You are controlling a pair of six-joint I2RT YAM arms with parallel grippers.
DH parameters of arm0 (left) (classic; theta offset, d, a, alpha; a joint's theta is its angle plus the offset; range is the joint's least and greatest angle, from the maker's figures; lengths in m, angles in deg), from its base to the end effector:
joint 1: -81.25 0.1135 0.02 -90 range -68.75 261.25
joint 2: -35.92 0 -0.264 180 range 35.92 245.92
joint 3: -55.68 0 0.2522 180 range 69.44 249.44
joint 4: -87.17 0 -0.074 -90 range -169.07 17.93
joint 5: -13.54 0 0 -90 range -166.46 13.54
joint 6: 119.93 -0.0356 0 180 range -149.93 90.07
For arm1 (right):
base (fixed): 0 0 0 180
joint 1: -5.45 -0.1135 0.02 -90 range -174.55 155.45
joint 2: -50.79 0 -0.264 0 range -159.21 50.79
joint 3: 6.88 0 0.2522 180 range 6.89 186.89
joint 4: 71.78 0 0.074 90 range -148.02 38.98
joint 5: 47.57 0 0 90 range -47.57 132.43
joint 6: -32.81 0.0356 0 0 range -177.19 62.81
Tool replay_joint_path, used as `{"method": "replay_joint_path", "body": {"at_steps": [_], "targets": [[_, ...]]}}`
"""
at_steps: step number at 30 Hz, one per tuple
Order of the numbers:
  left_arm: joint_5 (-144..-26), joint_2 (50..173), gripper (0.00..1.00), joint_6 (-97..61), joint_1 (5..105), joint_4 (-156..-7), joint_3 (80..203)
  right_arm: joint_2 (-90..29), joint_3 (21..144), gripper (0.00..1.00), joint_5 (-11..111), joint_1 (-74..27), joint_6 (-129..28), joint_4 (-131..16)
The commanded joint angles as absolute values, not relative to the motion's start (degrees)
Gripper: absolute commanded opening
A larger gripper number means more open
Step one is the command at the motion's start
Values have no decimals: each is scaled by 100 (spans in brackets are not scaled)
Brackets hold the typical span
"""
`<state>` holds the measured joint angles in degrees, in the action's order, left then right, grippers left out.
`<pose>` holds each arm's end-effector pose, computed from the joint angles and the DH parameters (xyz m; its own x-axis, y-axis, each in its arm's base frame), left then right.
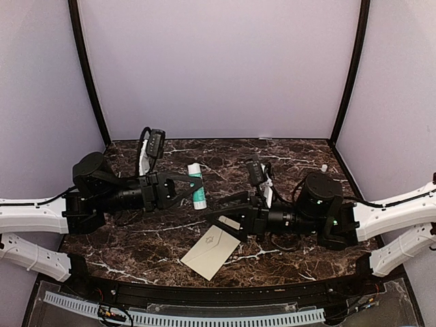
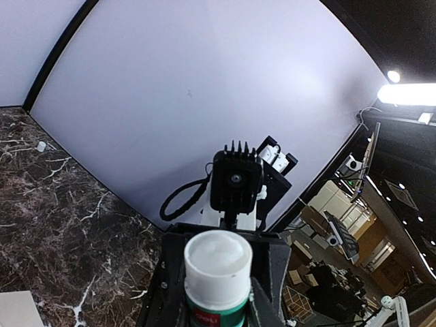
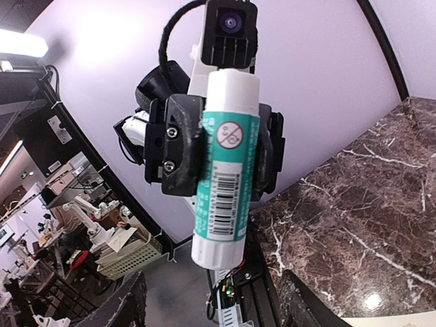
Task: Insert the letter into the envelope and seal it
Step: Screw the solid glue.
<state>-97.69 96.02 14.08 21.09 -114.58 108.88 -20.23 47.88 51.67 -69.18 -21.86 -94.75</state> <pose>0.1094 -0.2167 0.3395 -0.5911 -0.2712 -0.7597 0.7954 -0.0392 -0.6048 0.0699 0.2760 0.3053 -0.5495 0.1543 -0.8211 -0.8288 0.0228 0.5590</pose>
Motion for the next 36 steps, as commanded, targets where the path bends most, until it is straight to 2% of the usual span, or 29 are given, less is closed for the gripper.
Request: {"method": "replay_joint_path", "body": {"at_steps": [1,7,13,18,31,36], "targets": [[-10412,9655,0,1523,2095,-12331,10947,-2303,5102,60,5513,-6891,-2099,-10047],[-10527,9657,0,1562,2094,-12477,10921,-2636,5438,50,5774,-6916,-2096,-10123],[-10551,9644,0,1573,2095,-12504,10909,-2749,5520,46,5870,-6924,-2030,-10345],[-10566,9640,0,1579,2095,-12546,10908,-2799,5566,36,5848,-6921,-2011,-10380],[-10551,9608,0,1556,2095,-12516,10840,-2603,5388,17,5361,-6920,-1959,-10303],[-10205,9521,0,1387,2095,-12227,10777,-2524,5497,10,4785,-6920,-2040,-9579]]}}
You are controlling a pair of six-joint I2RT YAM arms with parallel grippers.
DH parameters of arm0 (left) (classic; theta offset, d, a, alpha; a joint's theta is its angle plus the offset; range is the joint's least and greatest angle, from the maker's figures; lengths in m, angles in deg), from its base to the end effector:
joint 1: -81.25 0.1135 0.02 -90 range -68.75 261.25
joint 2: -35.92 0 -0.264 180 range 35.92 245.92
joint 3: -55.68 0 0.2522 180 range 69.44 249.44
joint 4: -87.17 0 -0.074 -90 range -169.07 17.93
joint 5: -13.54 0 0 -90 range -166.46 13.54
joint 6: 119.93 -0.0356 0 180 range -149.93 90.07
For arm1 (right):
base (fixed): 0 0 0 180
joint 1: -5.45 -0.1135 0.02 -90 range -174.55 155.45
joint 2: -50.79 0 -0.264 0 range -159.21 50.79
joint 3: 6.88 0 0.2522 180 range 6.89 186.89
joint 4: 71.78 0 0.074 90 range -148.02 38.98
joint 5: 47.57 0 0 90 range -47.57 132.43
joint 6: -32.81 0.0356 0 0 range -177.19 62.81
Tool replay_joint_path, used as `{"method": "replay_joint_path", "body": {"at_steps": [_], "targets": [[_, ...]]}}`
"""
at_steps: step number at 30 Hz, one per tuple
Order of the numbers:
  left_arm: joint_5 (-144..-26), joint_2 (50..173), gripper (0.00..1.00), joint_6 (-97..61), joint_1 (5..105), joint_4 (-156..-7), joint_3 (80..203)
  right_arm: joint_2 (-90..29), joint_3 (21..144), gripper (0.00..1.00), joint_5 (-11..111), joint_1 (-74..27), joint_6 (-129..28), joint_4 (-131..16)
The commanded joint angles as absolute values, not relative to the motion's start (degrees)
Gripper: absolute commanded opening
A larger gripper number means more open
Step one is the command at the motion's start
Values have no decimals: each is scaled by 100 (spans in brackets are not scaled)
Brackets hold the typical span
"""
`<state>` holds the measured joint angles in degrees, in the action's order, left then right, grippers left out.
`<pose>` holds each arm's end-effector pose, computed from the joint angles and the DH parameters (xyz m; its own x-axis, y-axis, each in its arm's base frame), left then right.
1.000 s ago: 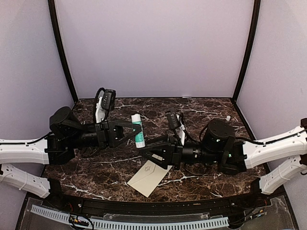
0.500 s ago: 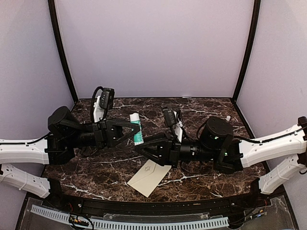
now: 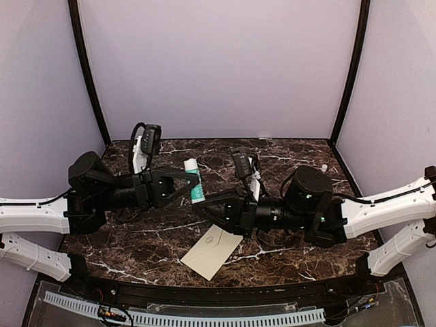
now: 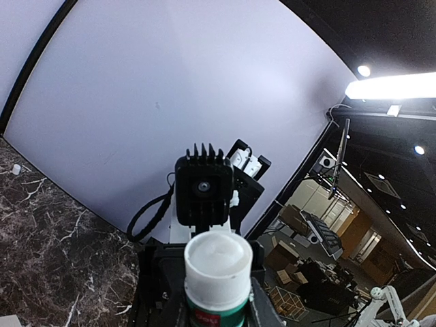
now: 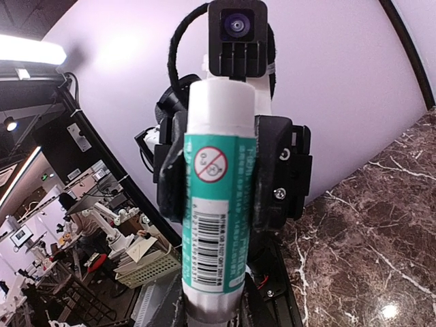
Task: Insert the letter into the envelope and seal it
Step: Screw the solid glue.
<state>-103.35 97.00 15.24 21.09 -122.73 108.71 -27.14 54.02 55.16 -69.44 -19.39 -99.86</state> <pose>0.1056 -0.2164 0.3486 -0.5662 -0.2841 -0.7737 0.8240 -0.1728 -0.5396 0.0739 0.3039 0.3186 -0.5722 0.1741 -0.8014 -0.8193 -0.0775 0.5682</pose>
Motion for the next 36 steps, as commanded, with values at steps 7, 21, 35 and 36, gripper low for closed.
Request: {"method": "replay_joint_path", "body": {"at_steps": [7,21,35,36], "targets": [[-9333,9309,0,1174,2094,-11375,10650,-2617,6035,7,3792,-6925,-2271,-8154],[-8680,9437,0,1350,2095,-10813,10719,-3367,7018,7,2846,-6984,-2452,-6500],[-8769,9422,0,1511,2095,-11228,10666,-2276,5444,75,4483,-6777,-2351,-8756],[-8821,9416,0,1500,2095,-11264,10673,-2199,5287,77,4708,-6724,-2333,-9043]]}}
